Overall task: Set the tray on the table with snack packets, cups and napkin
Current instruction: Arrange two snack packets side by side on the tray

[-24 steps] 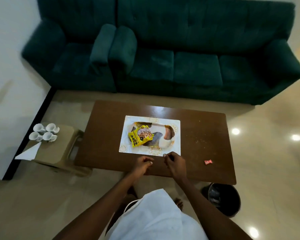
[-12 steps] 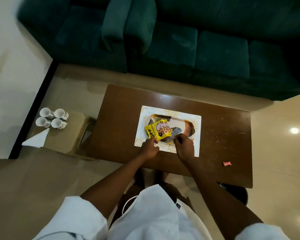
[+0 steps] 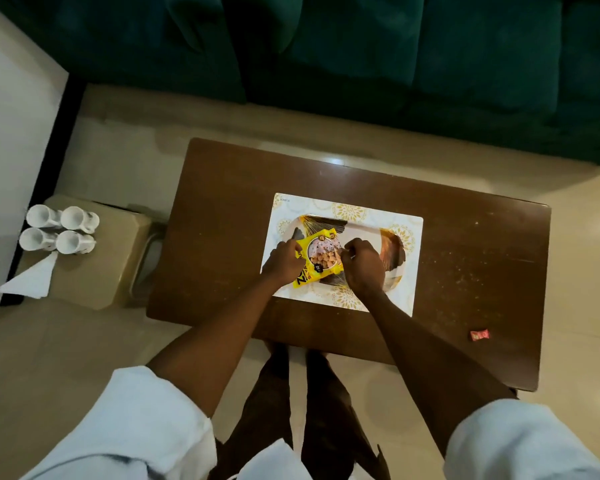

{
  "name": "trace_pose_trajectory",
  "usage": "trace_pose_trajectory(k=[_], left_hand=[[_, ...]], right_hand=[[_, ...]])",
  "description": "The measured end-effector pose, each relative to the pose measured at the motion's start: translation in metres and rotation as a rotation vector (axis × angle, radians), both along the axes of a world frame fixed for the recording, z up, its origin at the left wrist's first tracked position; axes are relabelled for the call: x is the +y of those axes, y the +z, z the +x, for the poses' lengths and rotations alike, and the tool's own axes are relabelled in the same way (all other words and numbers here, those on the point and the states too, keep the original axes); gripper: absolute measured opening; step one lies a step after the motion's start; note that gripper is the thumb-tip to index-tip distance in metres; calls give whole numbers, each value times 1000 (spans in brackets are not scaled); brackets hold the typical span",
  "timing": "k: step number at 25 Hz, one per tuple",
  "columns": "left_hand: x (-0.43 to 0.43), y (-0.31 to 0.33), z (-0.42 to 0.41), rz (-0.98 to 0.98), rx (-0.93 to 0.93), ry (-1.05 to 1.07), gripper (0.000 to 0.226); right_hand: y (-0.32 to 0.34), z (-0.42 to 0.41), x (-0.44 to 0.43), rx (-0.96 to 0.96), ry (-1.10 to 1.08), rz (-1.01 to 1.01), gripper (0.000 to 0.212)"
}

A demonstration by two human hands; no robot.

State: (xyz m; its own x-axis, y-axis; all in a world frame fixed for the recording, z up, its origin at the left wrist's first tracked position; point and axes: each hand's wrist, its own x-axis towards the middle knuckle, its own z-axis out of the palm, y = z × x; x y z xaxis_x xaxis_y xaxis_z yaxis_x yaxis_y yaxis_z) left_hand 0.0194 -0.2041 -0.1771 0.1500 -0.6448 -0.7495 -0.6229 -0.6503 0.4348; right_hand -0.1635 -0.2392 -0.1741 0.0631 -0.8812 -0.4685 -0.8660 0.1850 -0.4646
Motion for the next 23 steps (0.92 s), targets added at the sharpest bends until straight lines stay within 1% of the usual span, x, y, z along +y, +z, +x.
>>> trace_pose_trajectory(k=[2,3,6,7,9,12,14,17,20,23], left_hand=[[-10,-22,-8,28,33,60,50],[-14,-34,-10,41,23,130,53],[-17,-66,-15,78,-47,439,68],[-18,-75,-17,84,-52,527,70],[-18,-88,-19,105,-16,671,69],[-14,-103,-17,157,92,896,78],[-10,-106,-19,194,164,1010,82],[-5,-111,-23,195,170,1015,82],[-1,-112,-22,166,201,1013,80],[1,-104,-21,143,253,1048,78]], right_hand=[[-29,-4,-8,-3,6,54,39],[-43,-4,-13,-10,12,90,43],[-78,0,-20,-100,-11,182,52],[-87,1,-22,-131,-35,198,52],[-99,3,-24,-169,-82,218,50],[-109,6,-26,-223,-124,256,49],[-112,11,-25,-275,-126,297,48],[-113,18,-23,-340,-137,355,31],[-111,19,-17,-408,-136,309,33],[-107,12,-8,-607,-321,325,30]])
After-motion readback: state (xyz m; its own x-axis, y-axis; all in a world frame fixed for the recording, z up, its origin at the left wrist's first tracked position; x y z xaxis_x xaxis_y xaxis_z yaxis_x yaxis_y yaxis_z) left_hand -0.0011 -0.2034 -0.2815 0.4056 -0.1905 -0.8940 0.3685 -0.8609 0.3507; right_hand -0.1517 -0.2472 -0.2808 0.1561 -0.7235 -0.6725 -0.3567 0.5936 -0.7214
